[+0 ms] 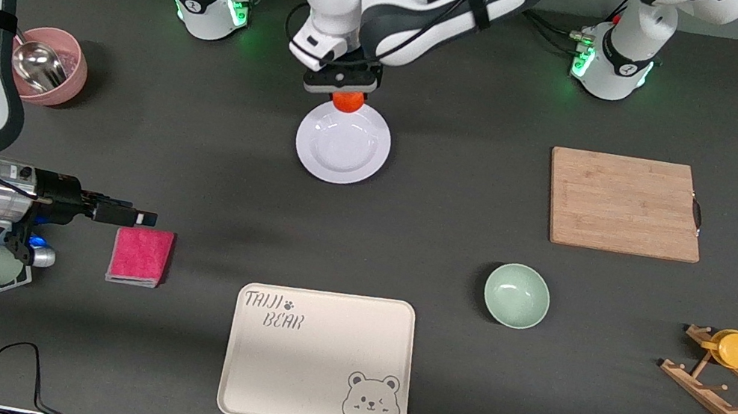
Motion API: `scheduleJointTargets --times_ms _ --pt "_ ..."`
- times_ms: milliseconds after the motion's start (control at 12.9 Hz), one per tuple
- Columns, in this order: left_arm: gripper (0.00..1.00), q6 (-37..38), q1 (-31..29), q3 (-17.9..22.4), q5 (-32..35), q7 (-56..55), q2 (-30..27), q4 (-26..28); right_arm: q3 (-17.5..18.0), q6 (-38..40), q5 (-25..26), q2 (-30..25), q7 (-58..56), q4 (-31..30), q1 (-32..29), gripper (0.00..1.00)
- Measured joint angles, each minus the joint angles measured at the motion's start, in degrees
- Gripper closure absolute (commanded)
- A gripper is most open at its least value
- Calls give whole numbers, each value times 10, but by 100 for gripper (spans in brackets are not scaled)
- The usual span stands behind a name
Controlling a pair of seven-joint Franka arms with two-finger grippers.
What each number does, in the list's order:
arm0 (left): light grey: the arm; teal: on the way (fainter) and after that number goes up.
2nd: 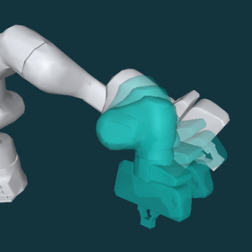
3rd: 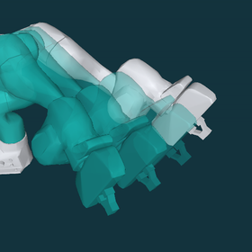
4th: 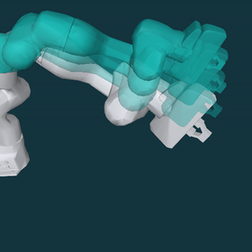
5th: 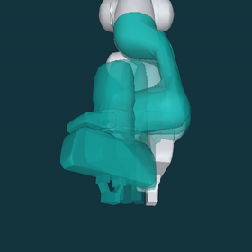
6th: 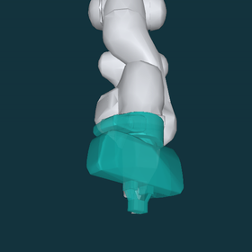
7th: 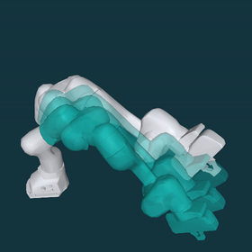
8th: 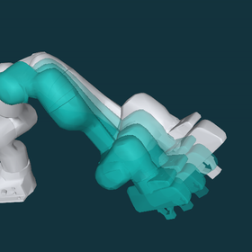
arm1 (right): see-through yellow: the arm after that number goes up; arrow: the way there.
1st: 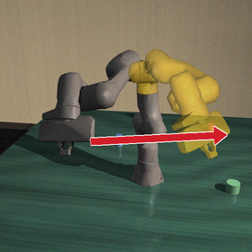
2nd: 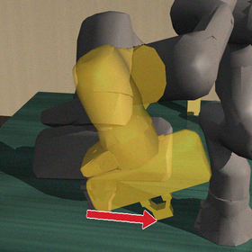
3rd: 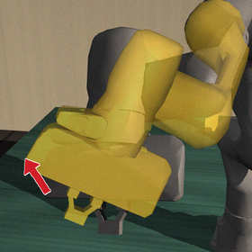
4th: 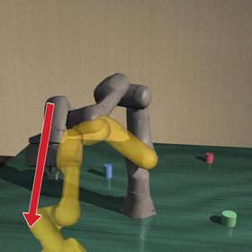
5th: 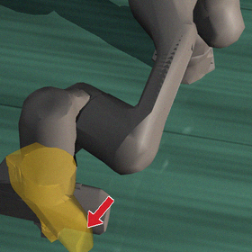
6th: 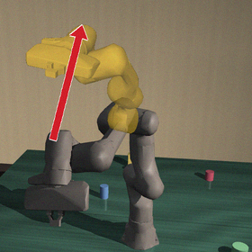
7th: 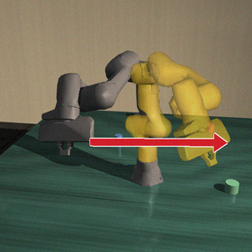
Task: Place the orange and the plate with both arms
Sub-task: 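Lower the orange onto the white plate and open the left gripper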
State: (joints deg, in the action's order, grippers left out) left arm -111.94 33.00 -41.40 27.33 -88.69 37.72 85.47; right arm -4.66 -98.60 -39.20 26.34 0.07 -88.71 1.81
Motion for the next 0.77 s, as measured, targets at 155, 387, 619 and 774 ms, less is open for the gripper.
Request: scheduleJointTargets --times_ms 155,387,619,774 --pt "42 -39 23 33 1 -1 23 3 -2 -32 -57 -23 -56 -68 0 0" --pt "42 -84 35 55 3 -1 42 17 -16 -42 -143 -58 -143 -163 0 0" --pt "42 -109 39 68 12 -1 59 23 -28 -48 -193 -75 -228 -233 0 0" --pt "42 -134 66 102 12 -2 71 26 -28 -48 -215 -80 -242 -252 1 0"
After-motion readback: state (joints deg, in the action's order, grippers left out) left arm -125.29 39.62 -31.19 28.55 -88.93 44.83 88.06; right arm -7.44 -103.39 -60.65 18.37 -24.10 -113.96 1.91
